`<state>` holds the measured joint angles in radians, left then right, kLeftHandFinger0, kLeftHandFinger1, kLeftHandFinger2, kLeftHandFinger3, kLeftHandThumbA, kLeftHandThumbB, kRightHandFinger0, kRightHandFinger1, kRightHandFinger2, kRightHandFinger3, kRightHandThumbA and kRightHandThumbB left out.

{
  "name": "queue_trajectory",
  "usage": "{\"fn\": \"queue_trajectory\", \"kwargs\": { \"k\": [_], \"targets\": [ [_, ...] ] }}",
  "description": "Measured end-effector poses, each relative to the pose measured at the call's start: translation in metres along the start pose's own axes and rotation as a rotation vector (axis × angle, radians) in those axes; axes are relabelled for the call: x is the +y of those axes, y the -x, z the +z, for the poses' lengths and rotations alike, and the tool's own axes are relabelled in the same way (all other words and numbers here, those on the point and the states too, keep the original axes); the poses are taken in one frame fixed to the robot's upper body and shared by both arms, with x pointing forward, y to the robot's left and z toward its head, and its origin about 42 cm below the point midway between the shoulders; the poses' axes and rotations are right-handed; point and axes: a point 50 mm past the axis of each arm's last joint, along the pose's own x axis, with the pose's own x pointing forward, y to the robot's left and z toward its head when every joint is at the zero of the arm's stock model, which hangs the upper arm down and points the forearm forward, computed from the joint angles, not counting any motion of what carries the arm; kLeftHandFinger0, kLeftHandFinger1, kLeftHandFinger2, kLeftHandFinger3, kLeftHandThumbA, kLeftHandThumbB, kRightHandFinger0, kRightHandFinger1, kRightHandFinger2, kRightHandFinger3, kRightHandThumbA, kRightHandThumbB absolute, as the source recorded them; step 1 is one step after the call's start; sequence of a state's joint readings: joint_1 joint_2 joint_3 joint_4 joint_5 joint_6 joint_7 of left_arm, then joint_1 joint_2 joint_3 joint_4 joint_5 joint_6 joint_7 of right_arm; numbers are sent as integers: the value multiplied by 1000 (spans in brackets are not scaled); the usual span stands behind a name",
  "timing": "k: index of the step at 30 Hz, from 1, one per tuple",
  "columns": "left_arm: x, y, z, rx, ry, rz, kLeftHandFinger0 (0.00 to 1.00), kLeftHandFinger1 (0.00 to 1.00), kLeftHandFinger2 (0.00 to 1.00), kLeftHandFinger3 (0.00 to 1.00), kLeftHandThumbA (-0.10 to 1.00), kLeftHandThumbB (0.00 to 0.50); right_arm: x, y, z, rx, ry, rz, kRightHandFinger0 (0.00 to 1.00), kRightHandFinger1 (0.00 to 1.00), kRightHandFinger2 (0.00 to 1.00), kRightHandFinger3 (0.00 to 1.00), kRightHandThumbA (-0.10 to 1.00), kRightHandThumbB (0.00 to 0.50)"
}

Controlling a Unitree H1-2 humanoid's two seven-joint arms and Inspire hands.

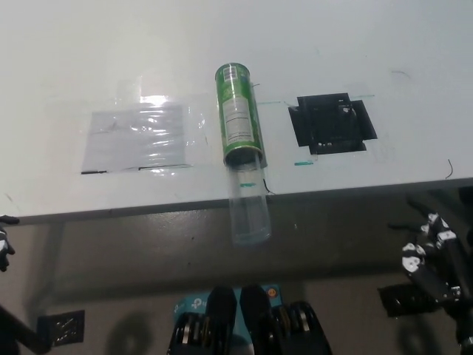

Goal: The robot uses its right hand finger to pull out the chips tray kept inside a container in the middle of the desk

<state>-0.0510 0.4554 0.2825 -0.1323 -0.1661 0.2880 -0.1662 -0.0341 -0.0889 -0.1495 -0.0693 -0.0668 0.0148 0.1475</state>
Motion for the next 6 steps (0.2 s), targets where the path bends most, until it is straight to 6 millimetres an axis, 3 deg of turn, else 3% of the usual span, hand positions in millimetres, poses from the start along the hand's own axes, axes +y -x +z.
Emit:
{"fn": "queue_trajectory", "kwargs": {
  "k": [6],
  "targets": [
    [0, 0, 0, 1, 0, -1, 242, 209, 253, 470, 95, 0, -7, -5, -17, 70, -27, -87, 0, 0, 508, 779, -100, 239]
  ]
}}
